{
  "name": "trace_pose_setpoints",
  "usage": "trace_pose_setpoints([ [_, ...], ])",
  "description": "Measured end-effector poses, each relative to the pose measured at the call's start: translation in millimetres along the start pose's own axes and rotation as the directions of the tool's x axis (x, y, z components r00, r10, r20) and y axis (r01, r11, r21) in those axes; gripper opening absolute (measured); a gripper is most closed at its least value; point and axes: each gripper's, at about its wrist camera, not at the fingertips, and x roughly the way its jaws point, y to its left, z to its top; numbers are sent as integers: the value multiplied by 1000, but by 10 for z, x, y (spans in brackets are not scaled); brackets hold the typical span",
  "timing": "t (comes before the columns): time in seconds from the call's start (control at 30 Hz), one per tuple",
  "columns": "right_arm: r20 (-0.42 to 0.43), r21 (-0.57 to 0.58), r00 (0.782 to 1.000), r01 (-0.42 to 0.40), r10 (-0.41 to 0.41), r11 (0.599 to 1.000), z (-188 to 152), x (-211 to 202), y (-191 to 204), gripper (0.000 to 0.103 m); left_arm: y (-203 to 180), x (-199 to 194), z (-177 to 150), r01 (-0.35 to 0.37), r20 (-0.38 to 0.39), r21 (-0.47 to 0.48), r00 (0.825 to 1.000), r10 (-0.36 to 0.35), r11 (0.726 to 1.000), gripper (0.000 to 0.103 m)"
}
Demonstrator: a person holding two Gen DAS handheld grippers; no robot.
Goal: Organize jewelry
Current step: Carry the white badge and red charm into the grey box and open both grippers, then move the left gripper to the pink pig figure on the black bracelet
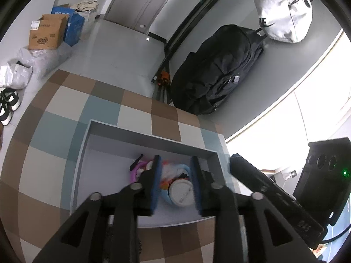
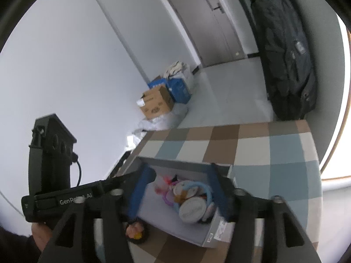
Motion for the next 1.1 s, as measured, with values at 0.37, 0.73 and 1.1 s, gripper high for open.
trace_pose_setpoints([
  [0.37, 44, 12, 999, 17, -18, 1000, -6, -167, -19, 89, -78, -149, -29, -81, 58, 31, 995, 79, 996, 72],
  [0.73, 16, -15, 997, 71, -71, 997, -186, -221, 59, 103, 16, -494, -215, -207, 107, 56, 974, 200, 977, 72],
  [1.1, -47, -90, 997, 59, -64, 994, -441, -262, 271, 103, 413, -603, -419, -251, 13, -72, 967, 253, 965, 72],
])
